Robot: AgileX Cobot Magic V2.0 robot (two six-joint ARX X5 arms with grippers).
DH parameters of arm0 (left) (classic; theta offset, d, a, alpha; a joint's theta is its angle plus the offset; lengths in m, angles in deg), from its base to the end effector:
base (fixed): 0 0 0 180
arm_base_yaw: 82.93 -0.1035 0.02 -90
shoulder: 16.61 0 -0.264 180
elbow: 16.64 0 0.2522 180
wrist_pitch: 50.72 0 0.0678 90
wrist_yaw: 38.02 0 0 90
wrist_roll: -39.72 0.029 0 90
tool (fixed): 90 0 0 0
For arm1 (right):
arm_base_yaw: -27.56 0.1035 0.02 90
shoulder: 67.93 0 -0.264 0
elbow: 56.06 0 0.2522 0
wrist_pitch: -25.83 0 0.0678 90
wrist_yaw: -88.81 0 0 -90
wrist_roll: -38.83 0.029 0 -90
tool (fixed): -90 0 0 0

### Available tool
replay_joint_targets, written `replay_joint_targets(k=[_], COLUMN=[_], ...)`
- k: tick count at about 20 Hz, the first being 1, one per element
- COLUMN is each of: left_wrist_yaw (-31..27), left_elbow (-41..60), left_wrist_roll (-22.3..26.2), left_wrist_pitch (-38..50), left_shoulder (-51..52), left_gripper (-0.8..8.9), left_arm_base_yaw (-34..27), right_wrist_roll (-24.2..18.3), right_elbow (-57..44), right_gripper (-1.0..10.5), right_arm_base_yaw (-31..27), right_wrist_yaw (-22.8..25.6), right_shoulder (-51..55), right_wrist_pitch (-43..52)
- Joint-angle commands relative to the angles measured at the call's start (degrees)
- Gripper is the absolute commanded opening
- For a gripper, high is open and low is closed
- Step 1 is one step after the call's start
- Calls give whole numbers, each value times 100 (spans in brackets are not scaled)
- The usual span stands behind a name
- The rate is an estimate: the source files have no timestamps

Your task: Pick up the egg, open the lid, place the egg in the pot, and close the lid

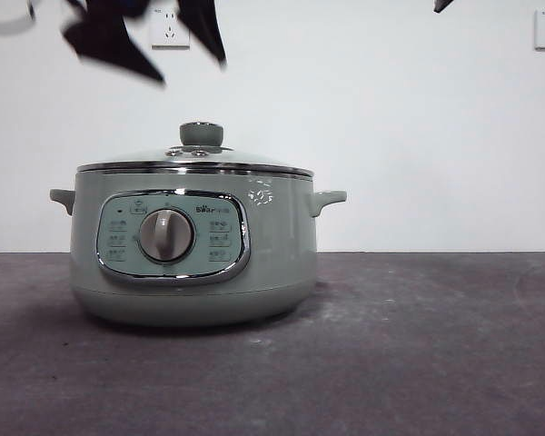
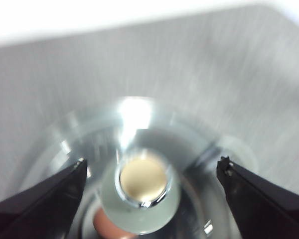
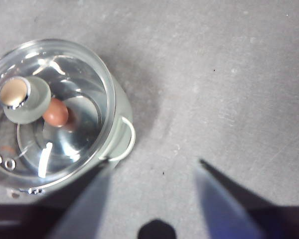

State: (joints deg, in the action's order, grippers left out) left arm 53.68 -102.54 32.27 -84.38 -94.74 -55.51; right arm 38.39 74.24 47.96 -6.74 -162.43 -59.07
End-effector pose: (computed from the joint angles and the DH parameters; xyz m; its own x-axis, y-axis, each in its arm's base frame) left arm 0.2683 -0.1401 0.3537 0.7846 -0.4404 -0.4365 0.4297 0.8937 -0.1295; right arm 0.2882 0.1102 0.4411 0.5771 0.3178 -0.7523 -0.4117 0.9088 0.0681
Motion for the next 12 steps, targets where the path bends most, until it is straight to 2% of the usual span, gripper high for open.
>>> replay_joint_targets(k=[1,3,4,6,8,12], left_wrist_yaw=[2,-9,-24,-138,-483,-612], left_elbow=[-48,-48,-48,-48,-48,24], left_wrist_roll=[203,501,599,669,763,835], left_wrist_pitch=[-350,-730,-907,-1226,-1436,-1532], left_shoulder=[424,828,1008,1320,1572,1836], left_gripper=[382,54,-8,-8,-8,-8], left_arm_base_yaw=[-11,-13,-17,-17,-15,-15], right_wrist_roll=[-184,-232,-234,-240,-236,-122], right_elbow=[-24,-66,-140,-361,-855,-2693], right_gripper=[74,-17,-16,-16,-16,-16], right_arm_base_yaw=[74,131,168,247,310,354], right_wrist_yaw=[-7,-11,-9,-4,13,232], right_shoulder=[37,127,214,428,837,2175], right_wrist_pitch=[9,11,42,195,601,2041])
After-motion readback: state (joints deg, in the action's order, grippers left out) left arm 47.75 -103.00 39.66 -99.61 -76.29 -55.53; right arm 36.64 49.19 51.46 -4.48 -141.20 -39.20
